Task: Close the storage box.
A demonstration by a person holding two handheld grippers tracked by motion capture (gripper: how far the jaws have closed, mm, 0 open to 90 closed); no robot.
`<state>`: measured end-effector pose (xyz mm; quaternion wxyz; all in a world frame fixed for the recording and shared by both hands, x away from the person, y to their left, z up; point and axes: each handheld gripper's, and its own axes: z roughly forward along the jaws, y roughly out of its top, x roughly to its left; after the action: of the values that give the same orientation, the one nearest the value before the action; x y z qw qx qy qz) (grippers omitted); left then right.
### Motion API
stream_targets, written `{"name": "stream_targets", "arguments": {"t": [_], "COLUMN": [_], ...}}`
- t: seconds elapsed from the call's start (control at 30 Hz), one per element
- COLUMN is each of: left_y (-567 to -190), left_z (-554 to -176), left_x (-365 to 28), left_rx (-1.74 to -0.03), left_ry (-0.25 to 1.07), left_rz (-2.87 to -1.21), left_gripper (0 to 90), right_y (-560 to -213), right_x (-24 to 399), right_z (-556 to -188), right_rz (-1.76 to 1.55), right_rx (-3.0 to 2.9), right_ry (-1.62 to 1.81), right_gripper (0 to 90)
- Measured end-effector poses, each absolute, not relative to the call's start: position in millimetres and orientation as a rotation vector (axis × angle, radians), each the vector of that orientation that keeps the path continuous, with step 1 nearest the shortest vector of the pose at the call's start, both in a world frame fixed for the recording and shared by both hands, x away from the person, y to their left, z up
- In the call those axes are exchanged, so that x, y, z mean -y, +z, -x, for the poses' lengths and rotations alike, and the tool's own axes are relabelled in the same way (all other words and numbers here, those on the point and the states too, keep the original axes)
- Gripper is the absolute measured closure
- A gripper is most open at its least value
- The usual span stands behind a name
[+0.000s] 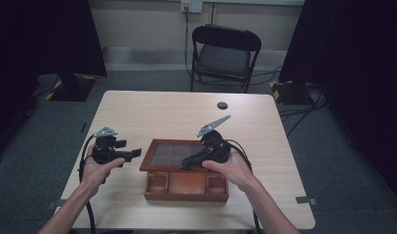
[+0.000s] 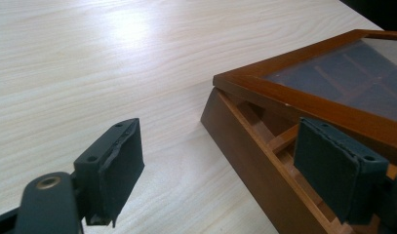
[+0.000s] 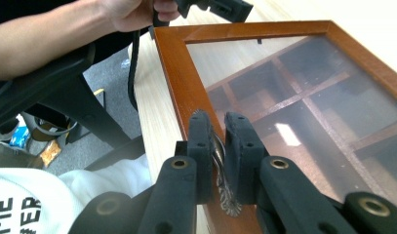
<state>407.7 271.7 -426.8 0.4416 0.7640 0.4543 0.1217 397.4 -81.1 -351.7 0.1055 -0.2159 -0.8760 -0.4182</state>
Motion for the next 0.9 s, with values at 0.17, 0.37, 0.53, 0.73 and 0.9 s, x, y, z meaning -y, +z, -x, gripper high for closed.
{"name": "stream_targets", "arguments": {"t": [0.17, 0.37, 0.53, 0.73, 0.9], "left_y": [-427, -426, -427, -428, -427], "left_z": [-408, -406, -407, -408, -407], "left_x": [-270, -269, -270, -270, -270], "left_rx": [-1.123, -1.122, -1.131, -1.134, -1.136], "left_ry": [0.304, 0.302, 0.299, 0.300, 0.299], "left_rz": [-1.915, -1.902, -1.902, -1.905, -1.898], "left_gripper": [18.2, 18.4, 18.4, 18.4, 18.1], "right_y": [-358, -370, -381, -393, -398], "right_x": [79, 77, 75, 70, 64], "right_z": [-393, -389, -385, -383, -382], "right_rz": [0.627, 0.639, 0.635, 0.638, 0.632], "right_rx": [2.597, 2.585, 2.597, 2.588, 2.607], "right_ry": [-1.186, -1.149, -1.110, -1.071, -1.032], "right_gripper": [82.1, 82.1, 82.2, 82.4, 82.6]}}
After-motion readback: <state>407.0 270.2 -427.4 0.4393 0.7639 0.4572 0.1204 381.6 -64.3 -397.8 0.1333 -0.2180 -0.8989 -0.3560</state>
